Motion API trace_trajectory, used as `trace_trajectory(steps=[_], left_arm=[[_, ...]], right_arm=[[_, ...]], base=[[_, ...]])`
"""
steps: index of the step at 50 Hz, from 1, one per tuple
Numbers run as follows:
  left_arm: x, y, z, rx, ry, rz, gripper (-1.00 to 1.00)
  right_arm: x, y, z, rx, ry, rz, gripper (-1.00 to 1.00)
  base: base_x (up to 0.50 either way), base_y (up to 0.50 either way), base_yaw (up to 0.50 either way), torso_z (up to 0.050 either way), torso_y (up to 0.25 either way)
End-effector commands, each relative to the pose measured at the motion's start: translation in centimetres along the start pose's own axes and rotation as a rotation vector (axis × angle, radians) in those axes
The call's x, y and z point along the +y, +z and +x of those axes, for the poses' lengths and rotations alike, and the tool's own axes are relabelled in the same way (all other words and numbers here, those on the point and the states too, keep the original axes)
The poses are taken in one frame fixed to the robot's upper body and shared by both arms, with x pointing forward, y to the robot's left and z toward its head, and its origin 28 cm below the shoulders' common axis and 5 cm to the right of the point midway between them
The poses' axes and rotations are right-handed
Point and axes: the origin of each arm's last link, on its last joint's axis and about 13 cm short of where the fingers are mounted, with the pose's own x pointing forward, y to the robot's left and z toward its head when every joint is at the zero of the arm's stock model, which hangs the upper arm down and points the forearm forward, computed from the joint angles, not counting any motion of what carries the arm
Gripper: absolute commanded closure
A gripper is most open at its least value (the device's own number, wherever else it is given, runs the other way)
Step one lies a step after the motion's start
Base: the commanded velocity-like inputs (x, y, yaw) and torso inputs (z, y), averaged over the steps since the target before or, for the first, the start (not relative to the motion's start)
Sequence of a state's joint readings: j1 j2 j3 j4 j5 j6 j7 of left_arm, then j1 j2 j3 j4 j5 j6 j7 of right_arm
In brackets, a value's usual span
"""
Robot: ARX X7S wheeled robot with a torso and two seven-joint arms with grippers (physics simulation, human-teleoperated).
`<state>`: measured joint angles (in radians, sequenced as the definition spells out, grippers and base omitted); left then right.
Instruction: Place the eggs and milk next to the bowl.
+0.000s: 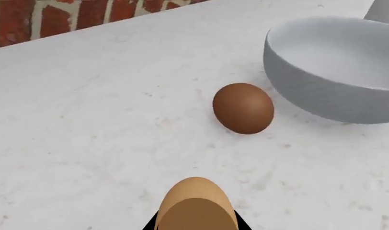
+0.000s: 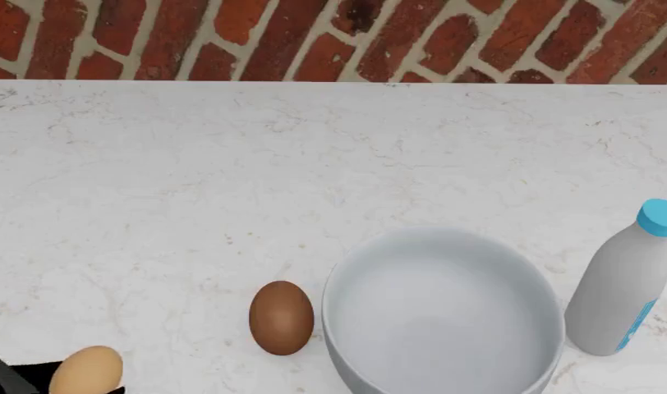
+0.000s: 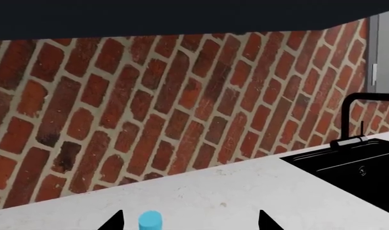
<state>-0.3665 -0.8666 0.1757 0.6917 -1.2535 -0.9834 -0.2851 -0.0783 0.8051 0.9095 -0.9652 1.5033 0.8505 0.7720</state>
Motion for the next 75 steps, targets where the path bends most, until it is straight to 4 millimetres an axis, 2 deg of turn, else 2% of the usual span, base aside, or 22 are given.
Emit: trace_trajectory(steps=[1,16,33,75], left_arm=[[-0.8,0.4,1.2,0.019,-0.067,0.041,1.0],[-2.0,1.4,2.9,0.019,-0.159,0.089,1.0],[-3.5,1.4,4.1,0.041,-0.248,0.132,1.0],[-5.0,1.9,7.3,0.035,-0.331,0.174,1.0]], right_arm=[[-0.2,-0.2,-0.2,0.002,-0.004,0.002,-1.0],[-0.4,0.1,-0.4,-0.006,-0.013,0.002,-1.0],[-0.3,0.2,-0.4,-0.006,-0.012,0.001,-1.0],[-0.7,0.0,-0.7,-0.004,-0.02,0.005,-1.0]], base=[[0.0,0.0,0.0,0.0,0.0],[0.0,0.0,0.0,0.0,0.0],[0.0,0.0,0.0,0.0,0.0],[0.0,0.0,0.0,0.0,0.0]])
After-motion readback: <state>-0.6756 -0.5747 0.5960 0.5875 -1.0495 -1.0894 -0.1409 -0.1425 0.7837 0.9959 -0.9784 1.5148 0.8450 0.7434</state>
